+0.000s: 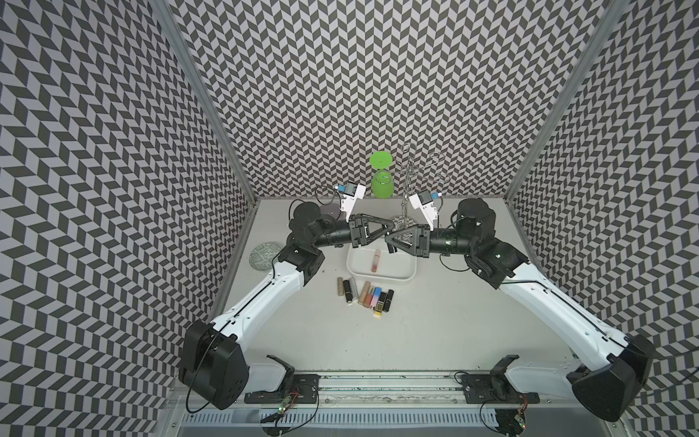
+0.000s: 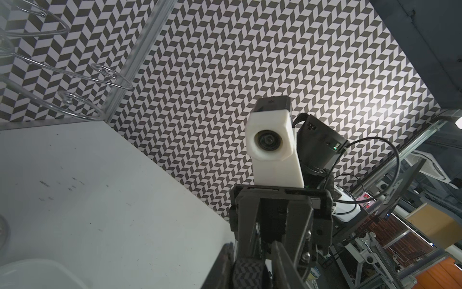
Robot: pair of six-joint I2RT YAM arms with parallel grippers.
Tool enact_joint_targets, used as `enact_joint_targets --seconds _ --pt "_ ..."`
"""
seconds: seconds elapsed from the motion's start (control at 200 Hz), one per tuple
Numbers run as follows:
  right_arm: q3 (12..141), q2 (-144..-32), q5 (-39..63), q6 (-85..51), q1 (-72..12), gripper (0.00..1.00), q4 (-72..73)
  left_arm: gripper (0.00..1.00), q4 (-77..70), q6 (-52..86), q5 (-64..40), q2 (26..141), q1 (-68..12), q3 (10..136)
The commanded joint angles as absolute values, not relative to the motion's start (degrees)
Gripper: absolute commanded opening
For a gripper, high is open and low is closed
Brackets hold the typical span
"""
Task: Put the lipstick into the storage box
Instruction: Pick up the lipstick at the center of the board.
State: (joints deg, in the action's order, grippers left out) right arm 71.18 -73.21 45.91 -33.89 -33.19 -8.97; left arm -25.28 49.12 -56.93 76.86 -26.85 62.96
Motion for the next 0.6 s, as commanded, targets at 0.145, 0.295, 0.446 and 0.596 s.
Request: enact_joint_targets --seconds 0.145,0.295,0.446,0.596 --pt "70.84 -72.82 45.45 -34.01 -33.22 0.37 -5.39 0.18 -25.47 48.58 -58.17 77.14 -27.13 63.19" --pt "70.93 -72.72 44.45 -33.84 -33.11 0.52 -5.63 0.10 -24.81 48.39 -58.14 77.46 -27.15 63.19" --pt "70.92 -72.68 43.77 -33.56 -32.65 0.64 -6.35 0.06 -22.15 46.84 -57.69 77.75 -26.95 63.68" --pt "71.73 -71.36 41.27 -31.73 -31.01 0.71 -9.84 0.06 -7.89 37.62 -52.90 78.63 -26.73 67.64"
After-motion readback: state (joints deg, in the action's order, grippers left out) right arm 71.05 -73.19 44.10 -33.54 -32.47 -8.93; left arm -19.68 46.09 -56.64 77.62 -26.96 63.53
